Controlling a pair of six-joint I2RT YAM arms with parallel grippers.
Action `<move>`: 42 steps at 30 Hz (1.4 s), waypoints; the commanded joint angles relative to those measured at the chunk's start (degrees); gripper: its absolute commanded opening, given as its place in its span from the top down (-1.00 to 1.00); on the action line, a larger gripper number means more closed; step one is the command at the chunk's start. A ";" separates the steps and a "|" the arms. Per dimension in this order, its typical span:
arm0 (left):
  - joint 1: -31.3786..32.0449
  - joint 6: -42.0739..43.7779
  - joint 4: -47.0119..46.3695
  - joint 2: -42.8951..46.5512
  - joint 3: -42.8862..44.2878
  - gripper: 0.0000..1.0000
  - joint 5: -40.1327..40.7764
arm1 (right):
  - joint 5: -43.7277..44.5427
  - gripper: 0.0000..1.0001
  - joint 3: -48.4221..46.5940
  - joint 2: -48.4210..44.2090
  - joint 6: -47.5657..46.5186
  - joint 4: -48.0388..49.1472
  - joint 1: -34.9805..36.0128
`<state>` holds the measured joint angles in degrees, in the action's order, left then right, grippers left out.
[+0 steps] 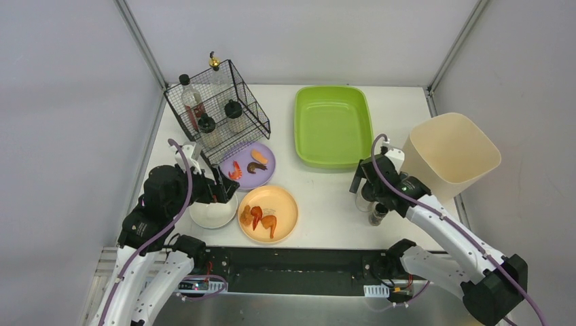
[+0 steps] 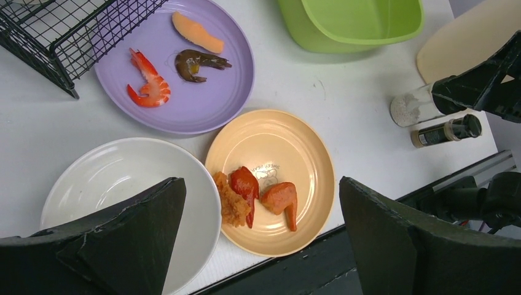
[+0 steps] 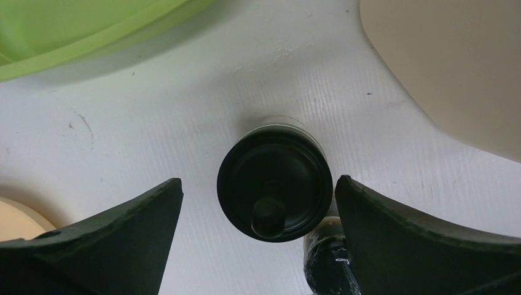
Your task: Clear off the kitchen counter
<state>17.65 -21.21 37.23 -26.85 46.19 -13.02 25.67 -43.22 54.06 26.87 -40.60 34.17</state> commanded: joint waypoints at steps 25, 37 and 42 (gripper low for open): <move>-0.60 1.00 0.71 1.81 -1.19 -0.98 0.75 | -2.45 0.83 -12.62 2.33 -5.22 2.42 0.01; -0.60 0.91 2.06 3.08 -0.93 -0.98 6.94 | -7.90 1.00 -30.44 16.63 -13.27 11.93 7.28; -0.60 0.74 2.40 3.51 -0.93 -0.98 8.51 | -11.80 1.00 -37.34 23.63 -15.05 18.48 8.82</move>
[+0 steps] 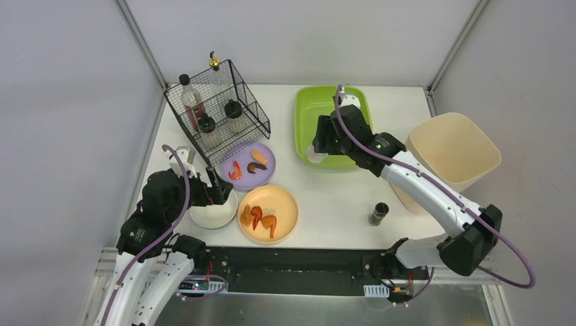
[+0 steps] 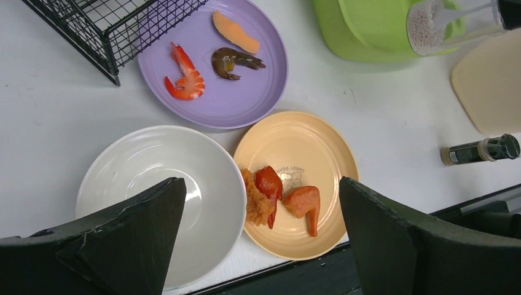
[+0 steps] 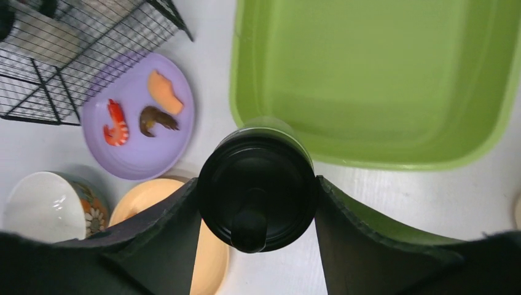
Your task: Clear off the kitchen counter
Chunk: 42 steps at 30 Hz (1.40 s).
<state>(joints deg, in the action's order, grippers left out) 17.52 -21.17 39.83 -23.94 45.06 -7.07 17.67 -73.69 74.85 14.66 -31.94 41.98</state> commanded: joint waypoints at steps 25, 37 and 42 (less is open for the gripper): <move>-2.14 0.49 1.39 -0.71 0.65 -0.99 7.16 | -17.14 1.00 -45.28 41.90 -17.02 19.10 4.41; -2.74 0.60 1.39 -0.58 0.65 -0.99 4.79 | -16.96 1.00 -49.60 46.40 -17.88 22.96 4.70; -2.88 0.60 1.41 -0.17 0.65 -0.99 4.78 | -16.39 1.00 -54.73 50.55 -18.40 22.18 4.93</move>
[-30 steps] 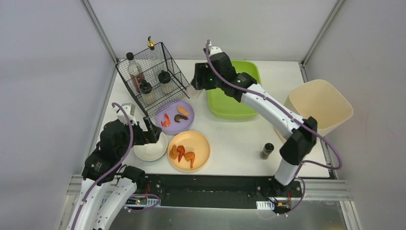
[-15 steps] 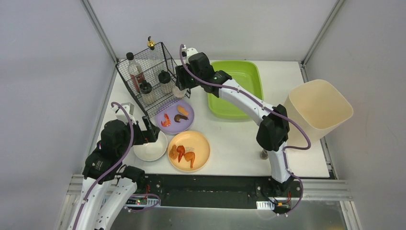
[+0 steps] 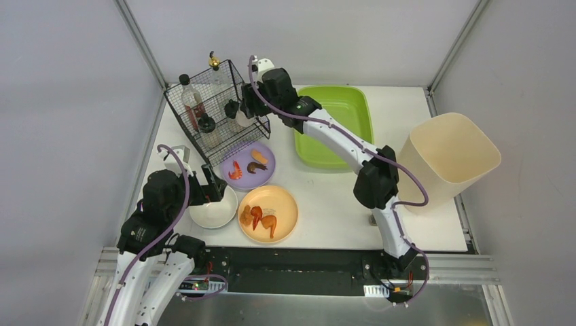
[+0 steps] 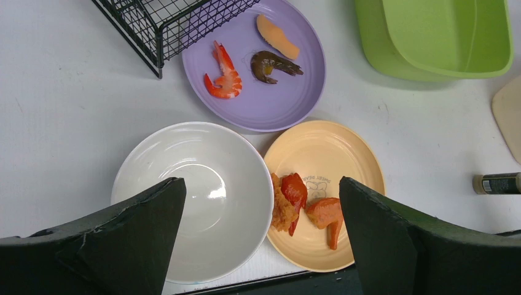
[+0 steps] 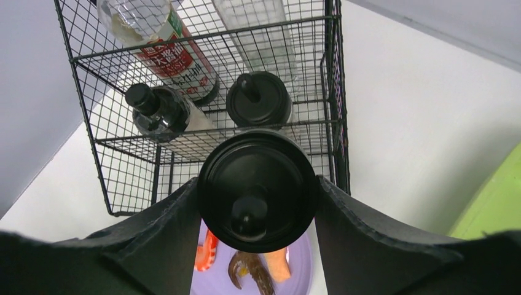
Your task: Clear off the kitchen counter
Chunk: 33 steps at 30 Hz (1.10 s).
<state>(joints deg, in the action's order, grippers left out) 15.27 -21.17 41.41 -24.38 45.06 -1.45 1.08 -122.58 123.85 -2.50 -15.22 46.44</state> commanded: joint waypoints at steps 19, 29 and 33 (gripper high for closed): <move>-1.20 0.69 -0.18 0.02 0.56 -0.99 -1.31 | 5.52 1.00 -10.10 10.21 -3.63 5.79 0.68; -1.64 0.78 -0.18 -0.49 0.49 -0.99 -1.25 | 8.42 0.37 -9.44 12.64 -2.77 5.12 0.96; -1.82 0.78 -0.19 -0.71 0.54 -0.99 -1.28 | 8.86 -0.42 -8.67 12.28 -3.24 4.96 1.50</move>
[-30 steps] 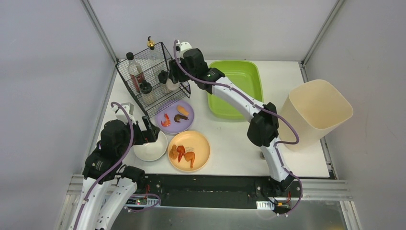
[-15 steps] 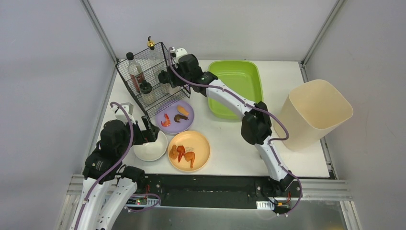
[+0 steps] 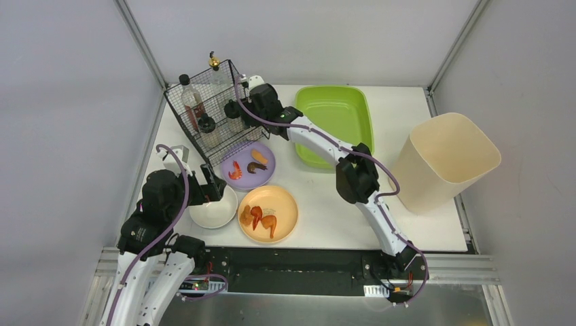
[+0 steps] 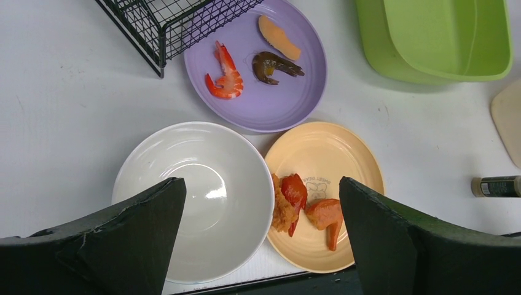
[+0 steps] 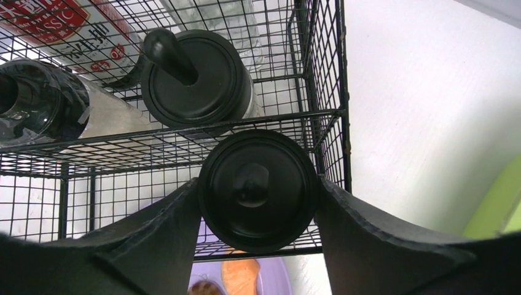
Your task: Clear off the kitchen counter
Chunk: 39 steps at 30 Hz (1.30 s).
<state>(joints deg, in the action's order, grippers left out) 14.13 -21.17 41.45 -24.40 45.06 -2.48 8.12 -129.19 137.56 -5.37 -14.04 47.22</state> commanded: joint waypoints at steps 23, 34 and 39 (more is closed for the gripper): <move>-0.86 0.51 0.25 -1.09 0.80 -0.99 0.66 | 19.36 -0.91 33.56 -41.54 6.74 -3.72 4.67; -0.86 0.00 0.47 0.85 0.66 -0.99 0.13 | 31.82 -0.93 61.43 -74.75 19.98 -19.49 4.67; -0.86 -0.08 0.49 0.85 0.66 -0.99 -0.60 | 34.67 -0.92 71.87 -88.61 29.14 -26.55 4.59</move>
<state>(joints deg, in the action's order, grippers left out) 14.13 -21.21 41.89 -23.92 45.06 -2.48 37.39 -62.67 56.88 13.98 -32.12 51.90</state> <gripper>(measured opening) 0.995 0.966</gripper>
